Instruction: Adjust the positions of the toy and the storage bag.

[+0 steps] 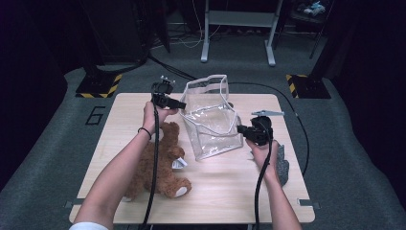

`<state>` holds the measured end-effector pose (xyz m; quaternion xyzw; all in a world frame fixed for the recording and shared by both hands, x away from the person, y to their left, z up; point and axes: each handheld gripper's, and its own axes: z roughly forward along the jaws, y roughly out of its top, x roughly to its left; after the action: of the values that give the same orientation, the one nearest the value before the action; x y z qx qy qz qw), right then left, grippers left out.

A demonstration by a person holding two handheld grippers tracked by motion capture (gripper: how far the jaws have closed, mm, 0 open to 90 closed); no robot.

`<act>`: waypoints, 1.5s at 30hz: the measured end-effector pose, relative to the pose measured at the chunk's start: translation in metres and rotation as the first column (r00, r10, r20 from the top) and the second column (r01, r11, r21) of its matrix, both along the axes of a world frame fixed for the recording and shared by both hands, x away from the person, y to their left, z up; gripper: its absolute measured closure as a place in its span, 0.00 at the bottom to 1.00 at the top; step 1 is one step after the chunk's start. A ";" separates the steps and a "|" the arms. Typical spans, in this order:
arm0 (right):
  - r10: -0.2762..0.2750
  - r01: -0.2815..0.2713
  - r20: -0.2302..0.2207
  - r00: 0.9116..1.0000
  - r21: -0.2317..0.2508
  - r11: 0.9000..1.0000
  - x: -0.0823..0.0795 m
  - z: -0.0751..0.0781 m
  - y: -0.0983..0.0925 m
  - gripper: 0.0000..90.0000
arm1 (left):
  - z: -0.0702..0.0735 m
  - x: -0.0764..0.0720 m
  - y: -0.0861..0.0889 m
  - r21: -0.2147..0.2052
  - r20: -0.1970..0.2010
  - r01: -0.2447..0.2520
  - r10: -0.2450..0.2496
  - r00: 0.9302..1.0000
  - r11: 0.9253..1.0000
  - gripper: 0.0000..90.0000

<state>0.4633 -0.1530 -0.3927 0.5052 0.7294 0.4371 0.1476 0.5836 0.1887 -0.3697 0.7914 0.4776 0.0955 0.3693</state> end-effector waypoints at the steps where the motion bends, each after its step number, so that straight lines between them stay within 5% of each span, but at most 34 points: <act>1: 0.009 -0.009 0.006 1.000 0.001 1.000 0.001 0.001 -0.001 0.92 | 0.001 -0.002 -0.001 -0.006 0.002 0.005 -0.005 1.000 1.000 0.50; 10: -0.019 0.019 0.062 0.998 -0.007 1.000 0.009 0.021 -0.015 0.60 | 0.009 -0.011 0.000 -0.025 -0.008 0.019 -0.019 1.000 1.000 0.46; 19: 0.019 -0.018 0.105 0.994 -0.016 1.000 0.029 0.053 -0.008 0.51 | 0.005 -0.007 -0.004 -0.031 -0.049 0.014 -0.016 0.999 0.999 0.62; 23: 0.059 -0.056 0.084 0.995 -0.046 0.997 0.045 0.062 0.006 0.50 | 0.004 -0.005 -0.005 -0.022 -0.048 0.024 -0.025 0.999 0.999 0.67; 28: 0.101 -0.098 0.020 0.995 -0.110 0.989 0.068 0.059 0.026 0.60 | 0.005 -0.005 -0.008 -0.020 -0.045 0.035 -0.036 0.998 0.999 0.78; 34: 0.103 -0.105 -0.034 0.994 -0.054 0.993 0.083 0.048 0.027 0.96 | 0.006 -0.005 -0.006 -0.013 -0.039 0.052 -0.052 0.998 0.999 0.89; 39: 0.061 -0.063 -0.017 0.998 -0.117 0.991 0.076 0.052 0.027 0.98 | 0.004 -0.003 0.002 -0.012 -0.046 0.042 -0.043 0.998 0.999 0.93; 45: 0.014 -0.018 -0.041 0.999 -0.111 0.994 0.059 0.058 0.025 0.99 | 0.005 0.000 0.018 -0.016 -0.058 0.027 -0.028 0.998 1.000 0.95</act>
<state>0.5227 -0.1285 -0.3351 0.4990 0.7594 0.3868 0.1574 0.5838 0.2072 -0.3650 0.7976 0.4780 0.0638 0.3625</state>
